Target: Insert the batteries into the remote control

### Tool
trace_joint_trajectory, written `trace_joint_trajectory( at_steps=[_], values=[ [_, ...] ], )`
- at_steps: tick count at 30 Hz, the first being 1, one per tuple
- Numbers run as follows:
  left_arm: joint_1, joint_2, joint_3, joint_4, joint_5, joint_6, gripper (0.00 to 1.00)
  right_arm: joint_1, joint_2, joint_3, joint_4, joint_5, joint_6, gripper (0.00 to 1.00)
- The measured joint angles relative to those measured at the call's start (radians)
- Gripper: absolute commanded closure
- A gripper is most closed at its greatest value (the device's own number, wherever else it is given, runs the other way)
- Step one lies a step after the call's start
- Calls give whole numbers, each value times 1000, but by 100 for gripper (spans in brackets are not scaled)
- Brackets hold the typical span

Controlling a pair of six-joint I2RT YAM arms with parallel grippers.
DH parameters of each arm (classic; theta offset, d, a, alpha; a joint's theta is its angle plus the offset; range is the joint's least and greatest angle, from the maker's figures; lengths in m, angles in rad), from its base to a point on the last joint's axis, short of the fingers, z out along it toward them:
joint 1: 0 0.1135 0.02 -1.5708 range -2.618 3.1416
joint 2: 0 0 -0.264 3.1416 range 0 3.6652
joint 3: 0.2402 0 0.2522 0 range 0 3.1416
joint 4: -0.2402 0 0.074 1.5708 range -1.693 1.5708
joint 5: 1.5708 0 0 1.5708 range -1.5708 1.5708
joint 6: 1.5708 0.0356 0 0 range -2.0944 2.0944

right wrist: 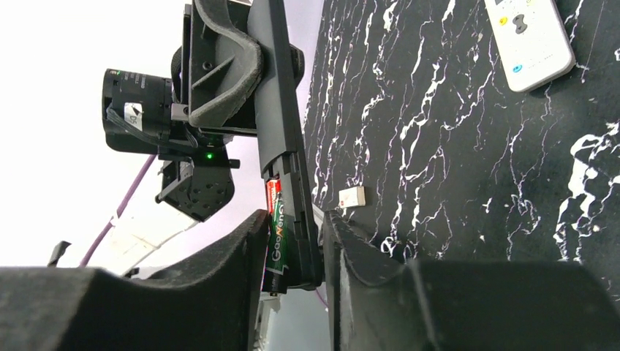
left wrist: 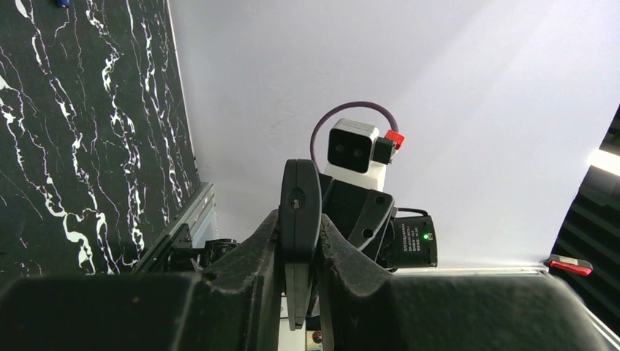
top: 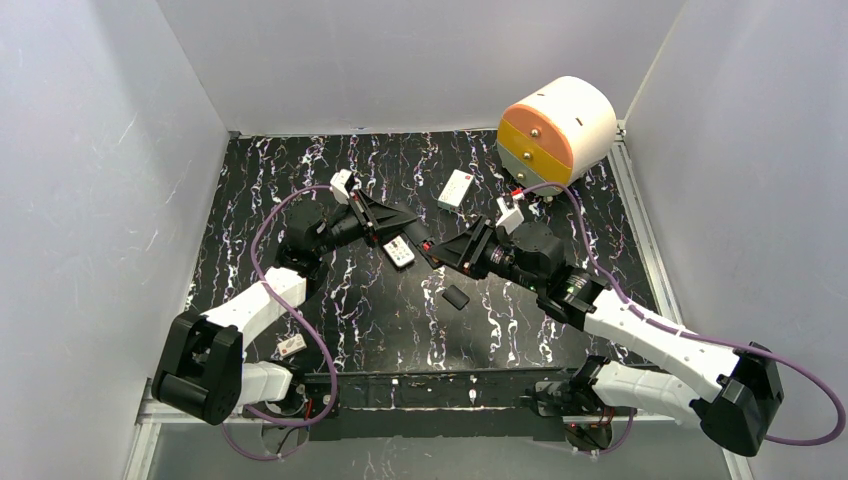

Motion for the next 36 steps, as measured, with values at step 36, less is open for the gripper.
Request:
trace_joint_trajectory(
  at_steps=[36],
  values=[
    [0, -15, -6, 85, -61, -246, 100, 0, -80, -263, 665, 70, 156, 28]
  ],
)
